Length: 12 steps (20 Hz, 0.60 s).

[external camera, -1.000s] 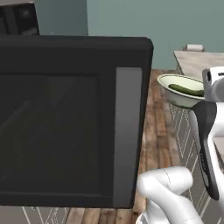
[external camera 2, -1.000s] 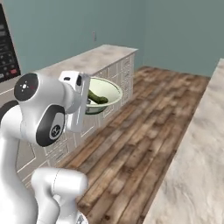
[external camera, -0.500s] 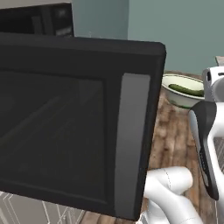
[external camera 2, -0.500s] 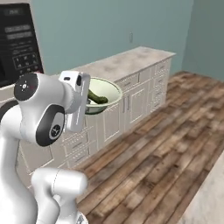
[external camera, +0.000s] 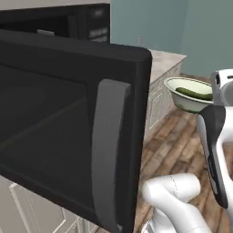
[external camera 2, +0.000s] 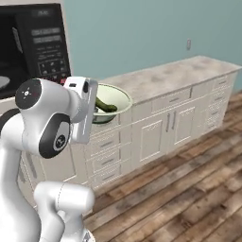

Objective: Pick the squash from the sink and place it in the bowl. Then pick the bowl and place it in the microwave. Then close the microwave door and press the start button.

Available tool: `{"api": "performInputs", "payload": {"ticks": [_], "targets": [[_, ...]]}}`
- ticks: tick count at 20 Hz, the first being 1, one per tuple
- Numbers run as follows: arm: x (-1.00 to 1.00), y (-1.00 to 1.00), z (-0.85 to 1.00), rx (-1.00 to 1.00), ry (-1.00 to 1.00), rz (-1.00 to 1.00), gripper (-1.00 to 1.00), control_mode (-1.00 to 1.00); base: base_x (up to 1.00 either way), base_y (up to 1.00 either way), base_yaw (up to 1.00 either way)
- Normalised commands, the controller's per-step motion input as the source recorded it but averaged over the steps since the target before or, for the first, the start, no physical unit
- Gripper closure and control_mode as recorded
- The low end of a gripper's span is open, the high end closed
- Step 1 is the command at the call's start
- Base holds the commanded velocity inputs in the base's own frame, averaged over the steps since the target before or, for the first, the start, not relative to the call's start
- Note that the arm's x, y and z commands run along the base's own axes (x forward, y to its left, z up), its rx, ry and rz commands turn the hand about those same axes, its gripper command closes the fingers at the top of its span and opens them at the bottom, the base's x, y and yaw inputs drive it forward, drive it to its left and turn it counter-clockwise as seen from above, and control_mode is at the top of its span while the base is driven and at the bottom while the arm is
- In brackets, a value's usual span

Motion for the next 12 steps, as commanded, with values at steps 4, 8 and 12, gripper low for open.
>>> {"api": "performInputs", "payload": {"ticks": [4,8,12], "targets": [[0.00,0.00,0.00,0.00,0.00,0.00,1.00,1.00,0.27,0.04,0.50],[0.00,0.00,0.00,0.00,0.00,0.00,1.00,1.00,0.23,0.03,0.51],[0.00,0.00,0.00,0.00,0.00,0.00,1.00,1.00,0.22,0.03,0.51]]}}
